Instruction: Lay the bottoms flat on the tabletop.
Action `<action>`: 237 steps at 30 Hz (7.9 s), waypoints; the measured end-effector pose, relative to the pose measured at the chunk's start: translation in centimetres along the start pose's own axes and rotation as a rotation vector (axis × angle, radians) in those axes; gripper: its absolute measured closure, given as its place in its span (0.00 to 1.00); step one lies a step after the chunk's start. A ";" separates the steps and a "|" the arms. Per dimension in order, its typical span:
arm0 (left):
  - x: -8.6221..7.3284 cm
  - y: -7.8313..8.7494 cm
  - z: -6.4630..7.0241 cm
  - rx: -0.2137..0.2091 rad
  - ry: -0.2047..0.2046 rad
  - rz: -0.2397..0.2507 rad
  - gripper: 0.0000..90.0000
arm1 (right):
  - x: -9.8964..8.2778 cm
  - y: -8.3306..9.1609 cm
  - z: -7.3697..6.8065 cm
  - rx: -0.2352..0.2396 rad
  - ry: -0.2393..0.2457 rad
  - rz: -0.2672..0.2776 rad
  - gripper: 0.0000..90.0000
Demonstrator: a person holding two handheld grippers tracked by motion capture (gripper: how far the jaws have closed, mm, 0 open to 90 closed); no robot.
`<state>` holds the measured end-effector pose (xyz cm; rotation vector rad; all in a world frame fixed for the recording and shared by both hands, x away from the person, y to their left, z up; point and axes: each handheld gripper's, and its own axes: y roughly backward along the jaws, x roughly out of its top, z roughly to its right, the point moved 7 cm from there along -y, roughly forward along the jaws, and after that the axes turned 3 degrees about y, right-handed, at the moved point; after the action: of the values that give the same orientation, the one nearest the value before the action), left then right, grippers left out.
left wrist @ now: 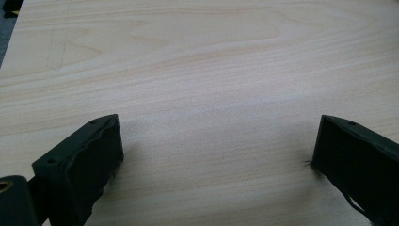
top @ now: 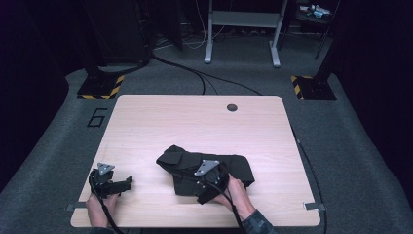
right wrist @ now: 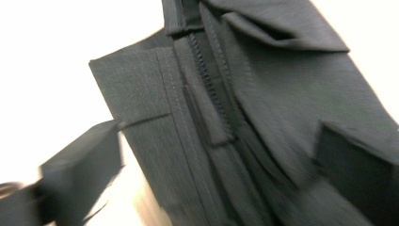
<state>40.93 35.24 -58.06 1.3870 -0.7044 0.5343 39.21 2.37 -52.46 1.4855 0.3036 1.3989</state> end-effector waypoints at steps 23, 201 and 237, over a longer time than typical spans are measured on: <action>0.0 -0.1 0.0 -0.001 0.001 0.007 0.02 | 0.9 -1.3 -1.3 0.003 0.036 0.004 0.74; -0.1 0.1 -0.1 -0.014 -0.010 0.009 0.03 | -13.3 11.2 10.0 -0.330 -0.509 0.131 0.10; -0.6 3.9 9.6 -0.326 -0.118 0.048 0.16 | -19.3 10.6 9.9 -0.213 -0.622 0.138 0.20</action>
<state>36.44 26.28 -55.41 1.1038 -0.8804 0.3578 37.29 -21.64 -53.48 1.6953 -0.3320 0.9677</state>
